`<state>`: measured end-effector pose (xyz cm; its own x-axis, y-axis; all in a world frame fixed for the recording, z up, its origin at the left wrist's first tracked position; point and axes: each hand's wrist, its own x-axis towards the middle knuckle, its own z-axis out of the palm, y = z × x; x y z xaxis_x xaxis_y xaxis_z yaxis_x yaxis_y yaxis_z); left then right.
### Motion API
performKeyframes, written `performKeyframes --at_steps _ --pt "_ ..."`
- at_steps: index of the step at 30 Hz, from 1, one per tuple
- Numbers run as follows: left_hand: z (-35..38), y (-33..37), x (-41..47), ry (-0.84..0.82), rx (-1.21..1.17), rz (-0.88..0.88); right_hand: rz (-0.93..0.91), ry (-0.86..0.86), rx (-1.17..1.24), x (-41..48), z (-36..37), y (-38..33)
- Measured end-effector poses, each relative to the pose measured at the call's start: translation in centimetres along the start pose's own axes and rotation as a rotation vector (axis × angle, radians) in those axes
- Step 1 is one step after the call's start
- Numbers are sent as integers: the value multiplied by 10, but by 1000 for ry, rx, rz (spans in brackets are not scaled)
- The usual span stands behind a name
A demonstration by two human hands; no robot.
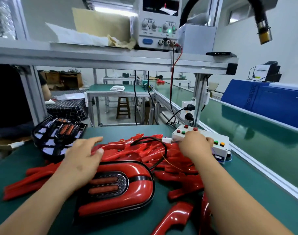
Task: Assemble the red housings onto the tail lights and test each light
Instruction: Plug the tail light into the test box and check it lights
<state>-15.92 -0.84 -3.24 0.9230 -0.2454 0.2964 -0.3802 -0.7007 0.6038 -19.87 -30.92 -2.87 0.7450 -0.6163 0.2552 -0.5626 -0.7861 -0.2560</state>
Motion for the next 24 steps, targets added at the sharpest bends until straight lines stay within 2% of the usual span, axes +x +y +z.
performKeyframes --at_steps 4,9,14,24 --pt "9 -29 -19 -8 -60 -92 -37 -142 -13 16 0 9" --pt "19 -33 -26 -13 -148 -162 -158 -270 -99 30 10 6" --pt "19 -32 -27 -9 -261 -162 -278 -298 -210 41 23 -5" --pt "24 -42 -23 166 -463 -193 -215 -324 -219 48 35 -9"
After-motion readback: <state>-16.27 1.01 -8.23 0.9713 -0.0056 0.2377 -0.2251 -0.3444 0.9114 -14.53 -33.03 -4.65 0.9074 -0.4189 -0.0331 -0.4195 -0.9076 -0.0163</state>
